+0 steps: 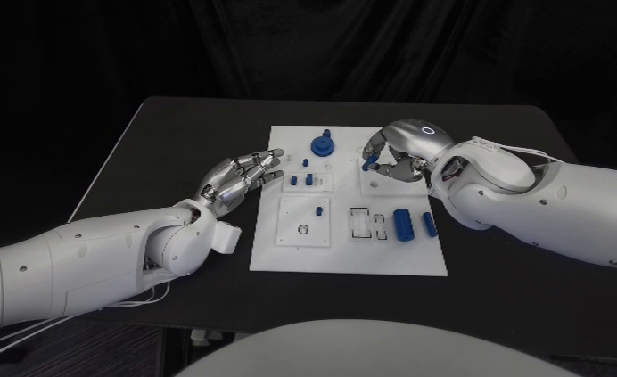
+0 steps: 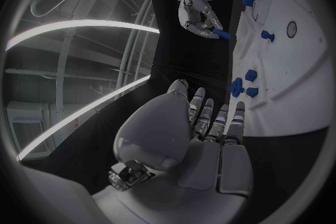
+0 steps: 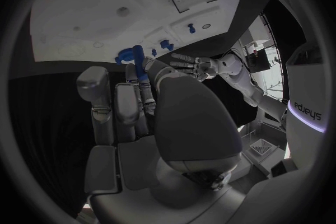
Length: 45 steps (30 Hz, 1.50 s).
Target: Assemble the parts on the task board
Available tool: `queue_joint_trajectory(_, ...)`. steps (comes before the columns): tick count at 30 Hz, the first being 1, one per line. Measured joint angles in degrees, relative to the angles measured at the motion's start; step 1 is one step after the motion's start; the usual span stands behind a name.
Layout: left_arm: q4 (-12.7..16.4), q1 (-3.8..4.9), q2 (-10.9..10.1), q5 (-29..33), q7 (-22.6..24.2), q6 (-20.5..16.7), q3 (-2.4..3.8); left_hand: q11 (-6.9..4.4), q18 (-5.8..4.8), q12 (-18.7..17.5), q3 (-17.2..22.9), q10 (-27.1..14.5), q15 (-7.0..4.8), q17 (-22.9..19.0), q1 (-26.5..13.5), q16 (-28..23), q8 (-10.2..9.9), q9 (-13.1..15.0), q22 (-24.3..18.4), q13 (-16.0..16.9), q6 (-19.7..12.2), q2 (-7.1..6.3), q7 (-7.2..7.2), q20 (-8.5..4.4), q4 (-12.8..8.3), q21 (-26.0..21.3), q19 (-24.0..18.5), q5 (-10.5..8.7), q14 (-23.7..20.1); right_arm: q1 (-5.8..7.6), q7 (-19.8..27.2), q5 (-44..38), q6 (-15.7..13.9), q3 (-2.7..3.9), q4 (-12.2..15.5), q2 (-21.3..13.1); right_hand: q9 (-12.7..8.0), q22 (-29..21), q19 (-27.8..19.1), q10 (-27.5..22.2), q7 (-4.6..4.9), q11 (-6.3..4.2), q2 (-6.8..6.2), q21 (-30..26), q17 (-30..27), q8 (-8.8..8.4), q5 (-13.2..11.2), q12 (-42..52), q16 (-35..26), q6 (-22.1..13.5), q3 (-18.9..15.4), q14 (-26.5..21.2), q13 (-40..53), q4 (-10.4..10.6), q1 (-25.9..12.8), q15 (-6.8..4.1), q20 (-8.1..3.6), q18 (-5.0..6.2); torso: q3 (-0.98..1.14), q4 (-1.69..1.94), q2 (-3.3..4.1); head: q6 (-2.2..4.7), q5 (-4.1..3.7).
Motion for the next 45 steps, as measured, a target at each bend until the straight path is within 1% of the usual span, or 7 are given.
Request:
queue_joint_trajectory(9,0.1,-0.01,0.2,0.0,0.0,0.0,0.00,0.00,0.00,0.0,0.0,0.0,0.00,0.0,0.0,0.0,0.0,0.0,-0.1,0.0,0.0,0.00,0.00,0.00,0.0,-0.2,-0.2,0.00,0.0,0.07,0.0,-0.1,0.6,-0.04,6.9,0.9,0.3,0.0,0.0,0.1,0.20,-0.10,-0.03,0.0,0.0,-0.12,0.0,-0.3,0.0,-0.2,0.0,0.0,0.0,-0.3,0.0,0.00,0.00,0.00,-0.01,0.00,0.00,0.00,0.57)
queue_joint_trajectory(11,0.1,-0.01,0.2,0.0,0.0,0.0,0.00,0.00,0.00,0.0,0.2,0.0,0.21,0.0,0.0,0.0,0.0,0.0,-0.1,0.0,0.0,0.00,0.00,0.00,0.2,-0.2,-0.2,0.00,-0.2,-0.07,0.1,-0.6,1.1,-0.04,8.0,1.9,0.3,0.0,0.0,0.2,0.20,0.02,-0.04,0.0,0.0,-0.12,0.0,-0.5,0.0,-0.2,0.0,0.0,0.0,-0.3,0.0,0.00,0.00,0.00,-0.01,0.00,0.00,0.00,0.87)
queue_joint_trajectory(14,0.3,-0.01,0.1,0.0,0.0,0.0,0.00,0.00,0.00,0.0,0.2,0.0,0.21,0.0,0.0,0.0,0.0,0.0,-0.1,0.0,0.0,0.00,0.00,0.00,0.2,-0.2,-0.2,0.00,-0.2,-0.44,0.2,-1.6,2.0,-0.03,8.7,3.4,0.5,0.0,0.0,0.3,0.21,0.12,-0.04,-0.4,-0.2,-0.18,-0.9,-0.8,0.0,-0.2,0.0,0.0,0.0,-0.3,0.0,0.00,0.00,0.00,-0.01,0.00,0.00,0.00,0.84)
queue_joint_trajectory(19,0.5,-0.02,0.0,0.0,0.0,0.0,0.00,0.00,0.00,0.0,0.2,0.0,0.21,0.0,0.0,0.0,0.0,0.0,-0.1,0.0,0.0,0.00,0.00,0.00,0.2,-0.2,-0.2,-0.01,-0.2,-2.21,0.4,-4.7,3.7,-0.01,8.3,6.9,0.8,0.0,0.0,0.3,0.21,0.12,-0.04,-0.4,-0.2,-0.30,-1.3,-0.8,0.0,-0.2,0.0,0.0,-0.1,-0.3,0.0,0.00,0.00,0.01,0.00,0.02,0.07,0.00,0.49)
queue_joint_trajectory(27,0.5,-0.02,0.1,0.0,0.0,0.0,0.00,0.00,0.00,0.0,0.2,0.0,0.20,0.0,-0.1,0.0,0.0,0.0,-0.1,0.0,0.1,0.12,0.14,0.00,0.2,-0.2,-0.2,-0.01,-0.2,-5.16,1.3,-9.6,5.5,-0.05,5.3,10.7,1.1,0.0,0.0,0.5,0.24,-0.08,-0.05,-0.4,-0.4,-0.34,-1.6,-1.1,-0.3,-0.3,0.0,0.0,-0.2,-0.3,0.0,0.00,0.00,0.00,-0.01,0.04,0.03,0.00,0.56)
queue_joint_trajectory(37,0.2,-0.03,0.4,0.0,0.0,0.0,0.00,0.00,0.00,0.0,0.2,0.0,0.21,0.0,-0.3,0.0,0.0,0.0,-0.1,0.0,0.2,0.25,0.21,0.00,0.2,-0.2,-0.2,-0.01,-0.2,-6.69,1.6,-13.2,6.8,-0.04,3.0,12.4,1.2,0.0,0.0,0.7,0.25,0.11,-0.05,-0.6,-0.7,-0.13,-1.6,-1.2,-0.5,-0.5,-0.2,0.0,-0.2,-0.5,0.0,0.00,0.00,0.00,0.01,0.04,0.07,0.00,0.27)
queue_joint_trajectory(45,0.2,-0.03,0.5,0.0,0.0,0.1,0.00,0.00,0.00,0.0,0.2,0.0,0.21,0.0,-0.3,0.0,0.0,0.0,-0.1,0.0,0.2,0.25,0.20,0.00,0.2,-0.2,-0.2,-0.01,-0.2,-7.19,1.6,-14.4,7.3,-0.04,2.3,12.7,1.3,0.0,0.0,0.9,0.31,-0.10,-0.04,-0.6,-0.8,-0.11,-1.6,-1.5,-0.5,-0.5,-0.1,0.0,-0.2,-0.9,0.0,0.00,0.00,0.00,0.01,0.03,0.07,0.00,0.39)
